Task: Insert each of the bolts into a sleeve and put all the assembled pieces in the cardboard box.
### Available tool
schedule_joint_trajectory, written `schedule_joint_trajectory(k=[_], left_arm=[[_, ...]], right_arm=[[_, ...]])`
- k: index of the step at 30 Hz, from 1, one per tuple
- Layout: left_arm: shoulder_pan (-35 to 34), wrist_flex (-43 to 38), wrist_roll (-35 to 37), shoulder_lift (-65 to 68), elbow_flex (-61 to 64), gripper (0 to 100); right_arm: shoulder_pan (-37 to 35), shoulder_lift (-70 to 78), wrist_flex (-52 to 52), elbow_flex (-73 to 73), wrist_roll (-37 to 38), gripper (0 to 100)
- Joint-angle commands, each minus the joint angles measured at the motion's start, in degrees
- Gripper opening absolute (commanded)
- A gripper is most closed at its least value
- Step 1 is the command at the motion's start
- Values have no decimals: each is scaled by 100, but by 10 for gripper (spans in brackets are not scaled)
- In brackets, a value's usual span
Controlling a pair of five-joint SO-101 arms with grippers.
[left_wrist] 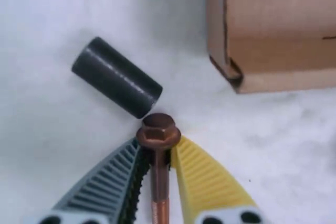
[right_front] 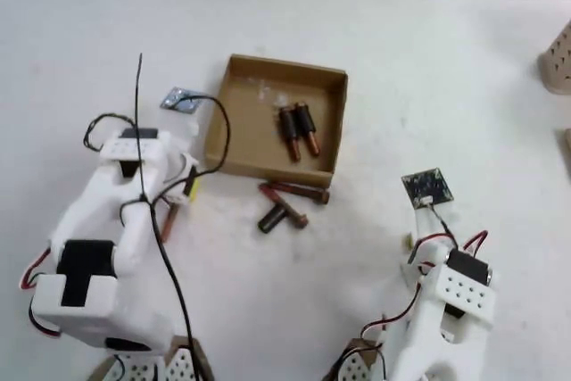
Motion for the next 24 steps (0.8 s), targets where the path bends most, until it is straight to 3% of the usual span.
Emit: schedule_joint_trajectory(k=[1, 24], left_arm=[[-119, 18, 44, -40, -176, 20], [-127, 35, 44, -48, -35, 20]], right_arm=[[4, -57, 40, -35, -9, 17], [4, -57, 4, 9, -9, 17]])
